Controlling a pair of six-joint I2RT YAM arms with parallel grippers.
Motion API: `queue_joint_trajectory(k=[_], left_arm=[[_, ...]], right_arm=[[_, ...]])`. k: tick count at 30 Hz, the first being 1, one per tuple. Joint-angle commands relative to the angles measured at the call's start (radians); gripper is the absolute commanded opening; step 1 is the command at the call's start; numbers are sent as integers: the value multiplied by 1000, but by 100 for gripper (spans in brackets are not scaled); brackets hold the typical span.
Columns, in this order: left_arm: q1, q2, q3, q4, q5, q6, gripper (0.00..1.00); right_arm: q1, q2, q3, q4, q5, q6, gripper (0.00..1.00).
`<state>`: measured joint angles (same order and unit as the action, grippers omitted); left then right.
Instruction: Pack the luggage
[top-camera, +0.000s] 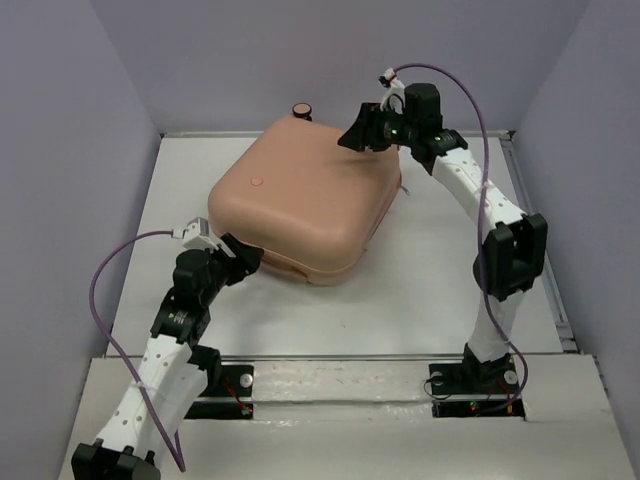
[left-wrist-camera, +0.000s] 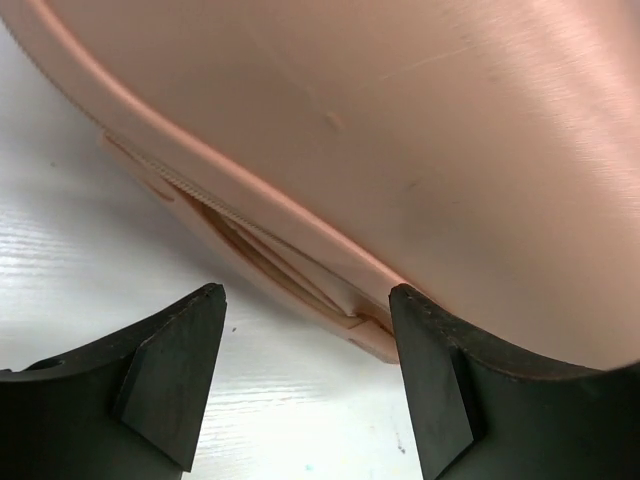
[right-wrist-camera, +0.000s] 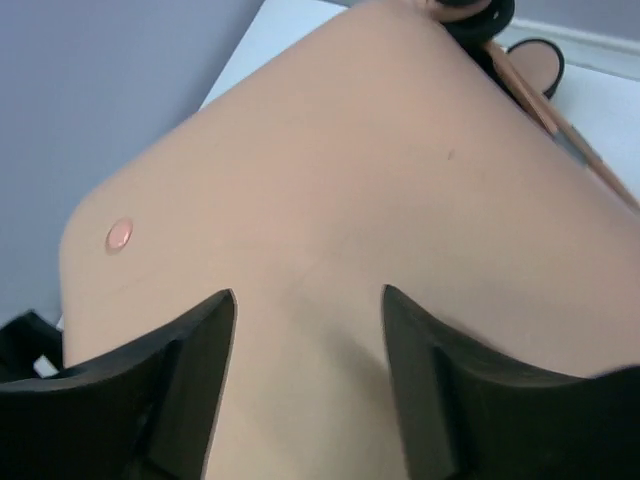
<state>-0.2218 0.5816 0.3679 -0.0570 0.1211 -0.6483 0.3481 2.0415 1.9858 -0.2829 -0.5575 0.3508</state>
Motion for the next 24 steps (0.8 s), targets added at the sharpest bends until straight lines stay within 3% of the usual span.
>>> queue_joint_trajectory(k=[1,2,3,5,6,9,14,15,18,20,24], left_arm=[[-5,-63,74,-7,70,9,76],[-8,-74,74,-10,87,7,74],[-10,-80,80,-15,103,1,74],[-16,-103,85,-26,146,-1,73],[-19,-109,91,-30,161,7,72],[-51,-129,111,-55,210,27,67],[-151,-98,134,-70,253,36,65],[-177,-85,140,-72,244,38,65],[-313,-54,144,-67,183,32,65],[-356,-23,146,-54,138,29,65],[-422,23,141,-9,111,21,66]], right_arm=[[-11,-312,-304,114,-44,-32,58],[-11,-370,-462,176,-41,-35,52],[0,-486,-541,207,-29,-42,35],[9,-608,-718,363,-15,-27,16],[9,-724,-890,404,-22,-33,7],[9,-890,-1187,544,-12,-36,7],[9,-960,-1487,784,-79,-13,7],[9,-960,-1530,900,-78,16,9],[9,-911,-1624,1005,-52,-2,37],[9,-839,-1639,1046,-44,-33,49],[9,-738,-1615,1106,-82,-70,56]])
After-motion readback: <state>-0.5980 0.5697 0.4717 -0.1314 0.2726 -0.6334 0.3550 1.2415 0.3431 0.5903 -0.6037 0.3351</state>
